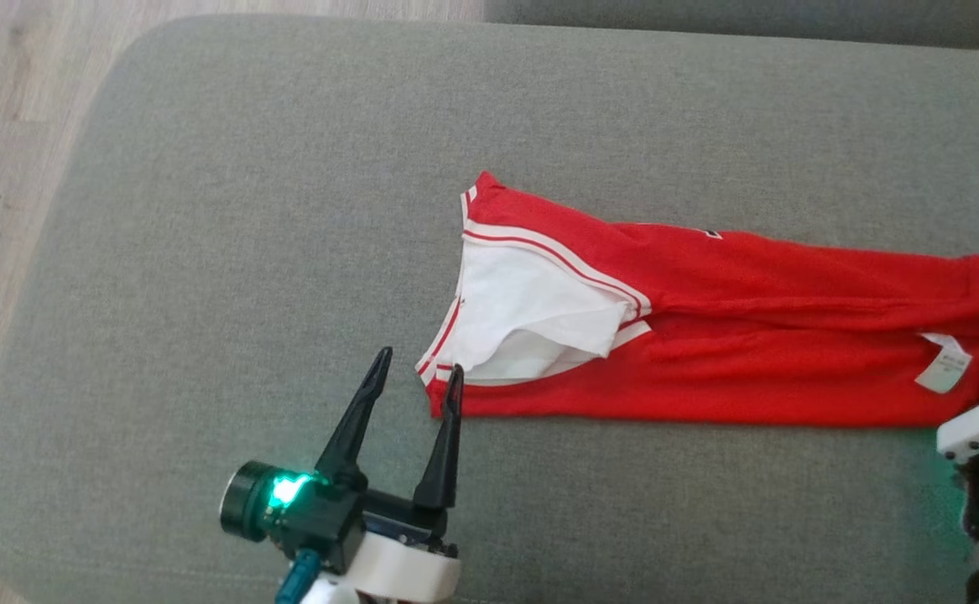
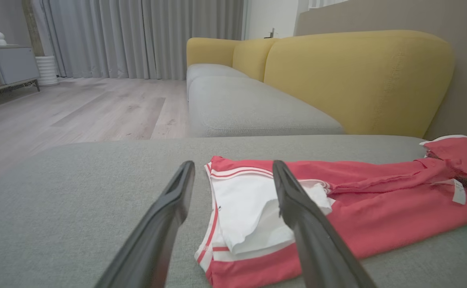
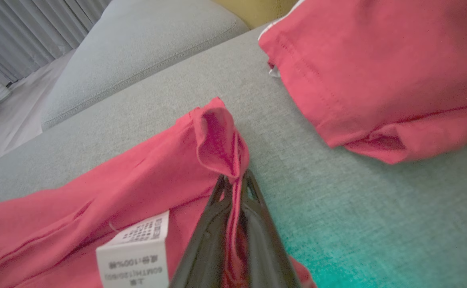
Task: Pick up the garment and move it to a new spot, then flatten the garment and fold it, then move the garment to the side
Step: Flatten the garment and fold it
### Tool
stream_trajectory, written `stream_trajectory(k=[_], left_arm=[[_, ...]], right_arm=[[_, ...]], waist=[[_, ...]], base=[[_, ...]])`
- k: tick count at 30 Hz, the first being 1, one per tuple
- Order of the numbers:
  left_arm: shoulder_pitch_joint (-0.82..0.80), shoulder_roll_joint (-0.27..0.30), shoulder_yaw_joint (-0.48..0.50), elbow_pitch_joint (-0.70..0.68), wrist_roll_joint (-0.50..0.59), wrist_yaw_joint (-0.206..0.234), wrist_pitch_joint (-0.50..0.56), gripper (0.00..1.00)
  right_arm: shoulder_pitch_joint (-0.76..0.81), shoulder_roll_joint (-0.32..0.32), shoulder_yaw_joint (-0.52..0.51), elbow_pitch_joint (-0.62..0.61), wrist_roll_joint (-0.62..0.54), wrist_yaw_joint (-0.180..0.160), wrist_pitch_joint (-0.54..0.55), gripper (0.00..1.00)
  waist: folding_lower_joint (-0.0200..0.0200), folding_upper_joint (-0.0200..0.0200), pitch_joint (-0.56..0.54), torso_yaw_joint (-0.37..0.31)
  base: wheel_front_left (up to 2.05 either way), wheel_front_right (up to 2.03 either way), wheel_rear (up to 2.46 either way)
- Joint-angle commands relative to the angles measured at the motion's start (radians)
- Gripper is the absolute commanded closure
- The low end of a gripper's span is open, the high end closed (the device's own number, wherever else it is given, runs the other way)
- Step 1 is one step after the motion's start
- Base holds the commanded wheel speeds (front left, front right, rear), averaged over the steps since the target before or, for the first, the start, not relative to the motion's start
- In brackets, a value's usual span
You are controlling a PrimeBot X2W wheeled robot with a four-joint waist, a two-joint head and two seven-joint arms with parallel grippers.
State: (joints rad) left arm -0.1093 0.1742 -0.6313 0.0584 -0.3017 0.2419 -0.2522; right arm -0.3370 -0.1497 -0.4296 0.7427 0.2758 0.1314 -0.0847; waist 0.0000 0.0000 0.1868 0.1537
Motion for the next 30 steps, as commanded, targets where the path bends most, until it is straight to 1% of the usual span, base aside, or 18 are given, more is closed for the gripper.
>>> stream_trajectory(k=[1,6,10,13,18,21,25,27,30], left_arm=[[-0.004,-0.004,0.045,-0.026,0.008,-0.003,-0.009,0.0],[0.015,-0.018,0.071,-0.019,0.027,-0.028,-0.009,0.0],[0.031,-0.026,0.09,-0.015,0.04,-0.043,-0.009,0.0],[0.039,-0.033,0.1,-0.008,0.049,-0.055,-0.009,0.0],[0.05,-0.043,0.111,0.001,0.06,-0.074,-0.009,0.0],[0.053,-0.049,0.115,0.006,0.066,-0.087,-0.01,0.0],[0.056,-0.059,0.117,0.015,0.074,-0.101,-0.01,0.0],[0.056,-0.064,0.116,0.021,0.077,-0.108,-0.01,0.0],[0.055,-0.073,0.112,0.03,0.081,-0.121,-0.01,0.0]], right_arm=[[-0.008,-0.037,0.021,-0.028,0.006,-0.001,-0.015,1.0],[0.0,-0.089,0.008,-0.064,0.036,-0.001,-0.021,1.0],[-0.01,-0.111,0.021,-0.161,0.082,-0.001,0.013,1.0],[-0.009,-0.082,0.067,-0.288,0.138,-0.001,0.062,1.0],[0.034,0.019,0.185,-0.553,0.224,-0.001,0.162,1.0],[0.057,0.065,0.256,-0.668,0.248,-0.001,0.211,1.0],[0.062,0.094,0.368,-0.737,0.275,-0.001,0.247,1.0],[0.061,0.098,0.428,-0.735,0.294,-0.001,0.253,1.0],[0.058,0.099,0.517,-0.694,0.323,-0.001,0.233,1.0]], waist=[[0.0,0.0,-0.004,-0.002],[0.0,0.0,-0.023,-0.014],[0.0,0.0,-0.038,-0.027],[0.0,0.0,-0.048,-0.032],[0.0,0.0,-0.063,-0.029],[0.0,0.0,-0.067,-0.013],[0.0,0.0,-0.071,0.019],[0.0,0.0,-0.071,0.039],[0.0,0.0,-0.072,0.075]], base=[[0.0,0.0,0.0],[0.0,0.0,0.0],[0.0,0.0,0.0],[0.0,0.0,0.0],[0.0,0.0,0.0],[0.0,0.0,0.0],[0.0,0.0,0.0],[0.0,0.0,0.0],[0.0,0.0,0.0]])
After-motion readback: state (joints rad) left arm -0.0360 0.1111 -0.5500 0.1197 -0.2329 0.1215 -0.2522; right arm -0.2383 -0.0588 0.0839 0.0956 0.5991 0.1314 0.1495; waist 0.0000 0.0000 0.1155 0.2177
